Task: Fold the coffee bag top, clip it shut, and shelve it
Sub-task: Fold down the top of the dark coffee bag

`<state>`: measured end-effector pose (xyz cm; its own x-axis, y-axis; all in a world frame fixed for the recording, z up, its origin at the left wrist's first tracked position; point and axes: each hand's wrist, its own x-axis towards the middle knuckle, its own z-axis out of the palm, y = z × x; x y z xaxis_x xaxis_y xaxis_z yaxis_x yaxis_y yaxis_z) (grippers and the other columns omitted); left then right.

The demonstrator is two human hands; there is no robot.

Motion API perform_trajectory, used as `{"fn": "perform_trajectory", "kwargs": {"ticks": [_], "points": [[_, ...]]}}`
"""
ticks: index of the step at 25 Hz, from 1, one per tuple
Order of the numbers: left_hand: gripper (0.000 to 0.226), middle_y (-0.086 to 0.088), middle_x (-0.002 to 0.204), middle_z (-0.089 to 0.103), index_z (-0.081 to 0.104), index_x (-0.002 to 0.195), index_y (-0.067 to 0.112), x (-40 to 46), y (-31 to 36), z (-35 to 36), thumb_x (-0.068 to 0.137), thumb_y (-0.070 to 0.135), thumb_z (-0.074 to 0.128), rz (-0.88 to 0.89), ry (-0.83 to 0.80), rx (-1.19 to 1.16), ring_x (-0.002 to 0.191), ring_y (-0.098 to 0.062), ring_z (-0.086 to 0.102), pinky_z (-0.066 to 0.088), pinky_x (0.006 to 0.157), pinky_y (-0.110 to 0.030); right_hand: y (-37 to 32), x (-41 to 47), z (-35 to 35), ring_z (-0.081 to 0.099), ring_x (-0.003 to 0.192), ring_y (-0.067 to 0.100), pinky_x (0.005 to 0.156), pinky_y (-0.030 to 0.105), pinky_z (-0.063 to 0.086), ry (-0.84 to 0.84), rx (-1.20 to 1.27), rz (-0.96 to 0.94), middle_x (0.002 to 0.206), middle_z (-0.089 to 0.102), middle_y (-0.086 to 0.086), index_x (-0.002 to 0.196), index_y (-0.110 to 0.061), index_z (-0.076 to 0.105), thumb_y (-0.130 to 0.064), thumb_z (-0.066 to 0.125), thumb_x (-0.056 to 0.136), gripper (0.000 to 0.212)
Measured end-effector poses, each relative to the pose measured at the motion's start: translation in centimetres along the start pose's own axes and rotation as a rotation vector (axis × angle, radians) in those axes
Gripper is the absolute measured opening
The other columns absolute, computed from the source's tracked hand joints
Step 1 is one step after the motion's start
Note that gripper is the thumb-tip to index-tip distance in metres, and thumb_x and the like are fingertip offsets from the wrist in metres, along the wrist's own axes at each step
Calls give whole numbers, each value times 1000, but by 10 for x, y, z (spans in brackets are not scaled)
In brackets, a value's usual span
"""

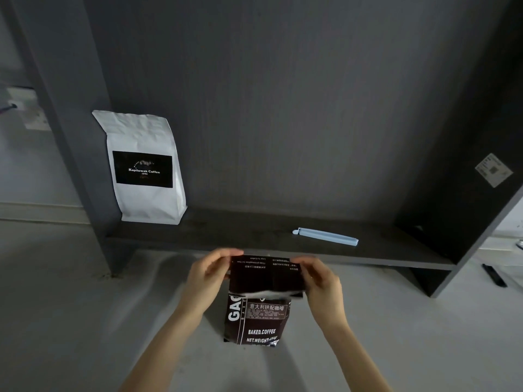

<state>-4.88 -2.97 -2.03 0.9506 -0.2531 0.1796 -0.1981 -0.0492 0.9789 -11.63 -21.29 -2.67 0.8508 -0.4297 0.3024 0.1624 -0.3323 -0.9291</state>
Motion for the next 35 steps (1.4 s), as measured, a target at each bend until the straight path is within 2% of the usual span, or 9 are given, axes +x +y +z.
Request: {"fn": "perform_trajectory", "kwargs": {"ticks": [6,9,11,15,19,24,27,31,35], "points": [[20,9,95,66,63,91,30,-3,3,-1,88,14,50,1,-102,3,92,-4,60,47,78,-13,3,-5,-3,61,69,-5,56,4,46,-37,94,63,69,70,-22,77,-34,65,4,38,88,48],[25,0,100,66,60,95,31,-7,0,0,86,10,53,3,-106,-5,97,-13,60,45,87,-26,1,-8,1,62,86,6,62,3,46,-24,109,51,89,67,-2,85,-29,63,-4,48,88,29],[30,-3,105,64,58,98,35,-8,-4,-1,86,8,53,11,-109,0,100,-12,59,45,89,-23,3,-8,1,58,89,14,65,3,46,0,81,54,92,61,5,90,-26,59,-6,54,85,21],[41,7,105,62,51,107,39,-10,-11,0,84,6,54,35,-98,44,100,-2,57,43,77,-3,8,-8,1,58,84,10,62,1,44,-23,37,122,92,63,4,93,-20,59,-8,59,82,16],[31,9,97,62,53,101,30,-12,-16,4,83,4,55,-22,-28,8,94,-1,57,44,74,-6,14,-11,2,59,88,5,61,9,49,-89,10,170,93,64,-7,90,-28,57,-11,61,81,20],[18,11,94,63,59,96,21,-16,-26,0,82,10,59,-82,-27,24,87,3,59,45,70,-7,18,-9,0,63,90,15,75,24,49,-89,9,212,96,64,-8,91,-28,57,-15,63,80,18],[12,10,87,65,62,90,14,-17,-31,1,81,7,59,-96,1,-5,75,7,63,44,64,0,19,-8,1,63,89,14,66,14,48,-115,-48,211,98,63,-7,98,-22,58,-16,63,80,20],[15,7,79,66,60,75,22,-14,-31,8,79,8,63,-97,103,34,76,-7,62,45,64,-5,16,-4,3,64,72,11,57,11,48,-34,-132,190,85,66,-6,89,-18,63,-14,66,78,12],[18,8,76,67,61,70,27,1,-21,9,78,11,64,-74,70,49,62,8,60,45,55,-5,7,19,-1,58,63,5,65,25,50,8,-148,174,73,64,-13,78,-23,63,-16,67,76,8]]}}
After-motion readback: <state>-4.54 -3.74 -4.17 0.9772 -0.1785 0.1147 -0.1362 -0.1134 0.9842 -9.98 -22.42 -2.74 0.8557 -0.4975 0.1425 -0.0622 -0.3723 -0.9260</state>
